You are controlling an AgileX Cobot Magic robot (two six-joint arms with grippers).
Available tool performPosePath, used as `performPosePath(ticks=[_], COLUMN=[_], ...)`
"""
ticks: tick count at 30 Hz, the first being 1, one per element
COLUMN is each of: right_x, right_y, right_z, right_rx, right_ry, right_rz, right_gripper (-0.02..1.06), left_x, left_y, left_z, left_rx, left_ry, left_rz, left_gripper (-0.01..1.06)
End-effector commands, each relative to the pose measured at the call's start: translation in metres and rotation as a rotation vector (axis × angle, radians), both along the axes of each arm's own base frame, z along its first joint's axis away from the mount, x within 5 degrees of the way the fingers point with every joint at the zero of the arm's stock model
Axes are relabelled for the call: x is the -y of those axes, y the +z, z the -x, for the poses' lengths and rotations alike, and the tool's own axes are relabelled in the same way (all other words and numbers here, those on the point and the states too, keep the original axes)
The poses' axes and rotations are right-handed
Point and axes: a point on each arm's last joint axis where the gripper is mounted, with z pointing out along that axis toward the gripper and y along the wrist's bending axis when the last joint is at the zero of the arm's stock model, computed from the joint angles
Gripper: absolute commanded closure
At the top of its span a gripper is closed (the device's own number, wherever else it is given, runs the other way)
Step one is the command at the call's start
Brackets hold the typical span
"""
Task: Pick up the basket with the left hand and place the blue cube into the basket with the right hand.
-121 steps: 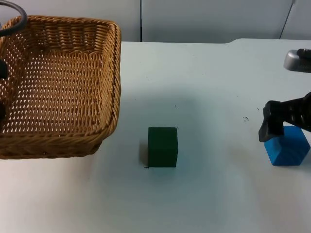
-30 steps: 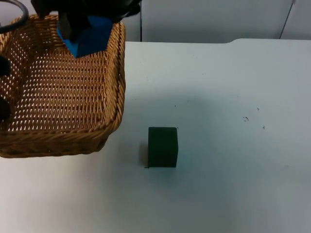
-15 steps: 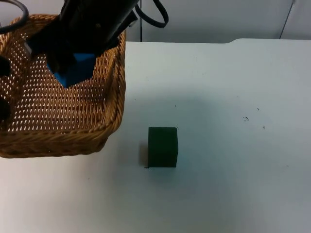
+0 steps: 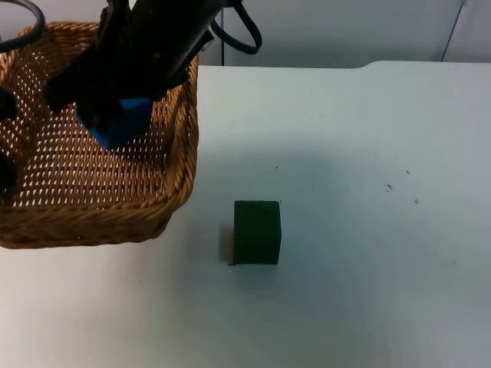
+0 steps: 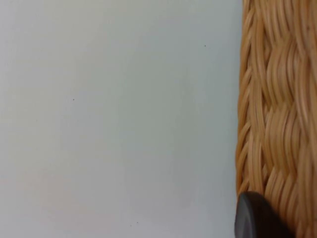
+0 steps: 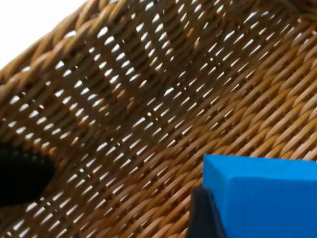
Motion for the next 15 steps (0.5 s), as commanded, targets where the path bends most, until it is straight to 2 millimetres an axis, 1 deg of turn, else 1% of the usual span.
performPosePath(ticks=[1, 2, 3, 4, 5, 7, 8, 10, 11, 12, 13, 15], right_x=[-0.0033, -0.0035, -0.0039, -0.0039, -0.004, -0.004, -0.004, -0.0042, -0.0042, -0.0042, -0.0042, -0.0039], right_y=[-0.0005, -0.0029, -0.0065, -0.0065, -0.0079, -0.0079, -0.0079, -0.0064, -0.0056, -0.0056, -0.0056, -0.0059], right_z=[-0.0003, -0.0005, -0.0009, -0.0009, -0.001, -0.001, -0.001, -0.0011, -0.0011, -0.0011, -0.0011, -0.0008], right_rx=[0.013, 0.01, 0.006, 0.006, 0.004, 0.004, 0.004, 0.009, 0.011, 0.011, 0.011, 0.007], right_ry=[0.011, 0.011, 0.011, 0.011, 0.011, 0.011, 0.011, 0.011, 0.011, 0.011, 0.011, 0.011], right_rz=[-0.005, -0.001, 0.003, 0.003, 0.005, 0.005, 0.005, -0.001, -0.003, -0.003, -0.003, 0.002], right_gripper=[1.04, 1.01, 0.95, 0.95, 0.91, 0.76, 0.76, 0.6, 0.49, 0.43, 0.43, 0.32], left_x=[0.0012, 0.0014, 0.0015, 0.0015, 0.0016, 0.0016, 0.0016, 0.0016, 0.0016, 0.0016, 0.0016, 0.0016], left_y=[0.0032, 0.0033, 0.0033, 0.0033, 0.0033, 0.0033, 0.0033, 0.0033, 0.0033, 0.0033, 0.0033, 0.0033], left_z=[0.0004, 0.0004, 0.0004, 0.0004, 0.0005, 0.0005, 0.0005, 0.0005, 0.0005, 0.0005, 0.0005, 0.0005], left_rx=[0.009, 0.009, 0.009, 0.009, 0.008, 0.01, 0.01, 0.01, 0.01, 0.01, 0.01, 0.01], left_ry=[0.01, 0.011, 0.011, 0.011, 0.009, 0.007, 0.007, 0.007, 0.007, 0.007, 0.007, 0.007], left_rz=[0.026, 0.029, 0.03, 0.03, 0.031, 0.03, 0.03, 0.03, 0.03, 0.03, 0.03, 0.03], left_gripper=[1.05, 1.05, 1.05, 1.05, 1.05, 1.05, 1.05, 1.05, 1.05, 1.05, 1.05, 1.05])
